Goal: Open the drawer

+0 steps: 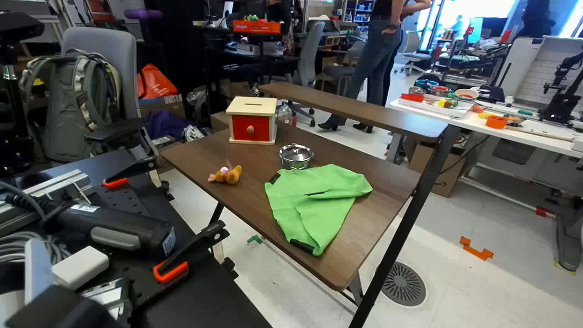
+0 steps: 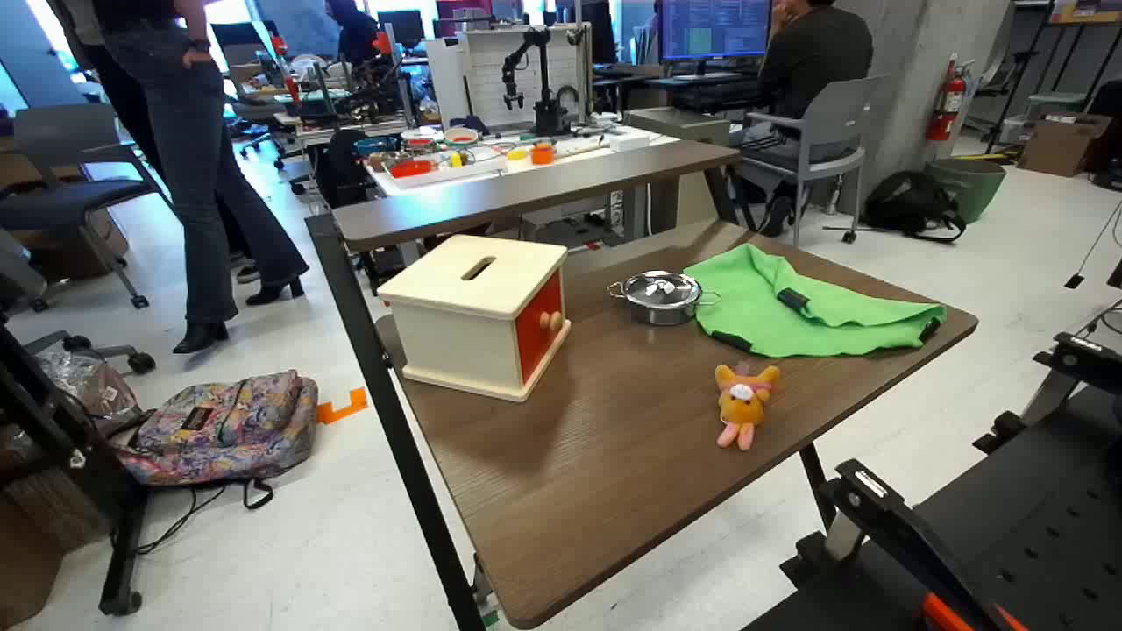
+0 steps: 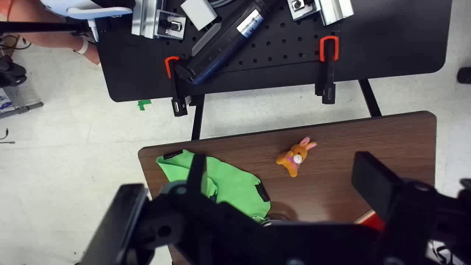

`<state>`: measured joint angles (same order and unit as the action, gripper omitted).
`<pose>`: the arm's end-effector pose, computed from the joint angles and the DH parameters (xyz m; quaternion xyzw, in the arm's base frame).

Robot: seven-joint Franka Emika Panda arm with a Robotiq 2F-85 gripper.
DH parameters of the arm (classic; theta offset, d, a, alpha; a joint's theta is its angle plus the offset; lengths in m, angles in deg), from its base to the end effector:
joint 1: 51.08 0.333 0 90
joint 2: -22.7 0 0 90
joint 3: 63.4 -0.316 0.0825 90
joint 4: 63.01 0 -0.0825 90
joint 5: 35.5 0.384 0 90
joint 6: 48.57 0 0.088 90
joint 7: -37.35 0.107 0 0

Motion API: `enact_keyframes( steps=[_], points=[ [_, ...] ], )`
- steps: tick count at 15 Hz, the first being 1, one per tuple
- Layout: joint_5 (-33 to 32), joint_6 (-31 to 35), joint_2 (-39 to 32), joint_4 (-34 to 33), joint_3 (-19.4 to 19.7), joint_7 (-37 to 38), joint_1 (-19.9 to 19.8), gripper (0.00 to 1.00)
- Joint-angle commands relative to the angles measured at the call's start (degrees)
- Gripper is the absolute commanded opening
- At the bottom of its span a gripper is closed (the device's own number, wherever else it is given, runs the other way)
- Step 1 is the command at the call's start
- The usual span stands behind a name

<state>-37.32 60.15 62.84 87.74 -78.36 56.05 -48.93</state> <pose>0.3206 0.0966 0.4530 0.9940 -0.0401 0.0031 0.1015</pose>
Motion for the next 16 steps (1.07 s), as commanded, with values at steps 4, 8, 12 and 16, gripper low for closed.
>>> enact_keyframes(
  steps=[4,8,12,16],
  points=[
    [-0.48,-0.05,-0.16,-0.12,0.7,0.45,0.81,1.0],
    [-0.48,-0.05,-0.16,-0.12,0.7,0.45,0.81,1.0],
    [-0.48,-0.05,-0.16,-0.12,0.7,0.45,0.81,1.0],
    [-2.49,2.2,-1.72,0.39,-0.27,1.2,-0.01,1.0]
  ],
)
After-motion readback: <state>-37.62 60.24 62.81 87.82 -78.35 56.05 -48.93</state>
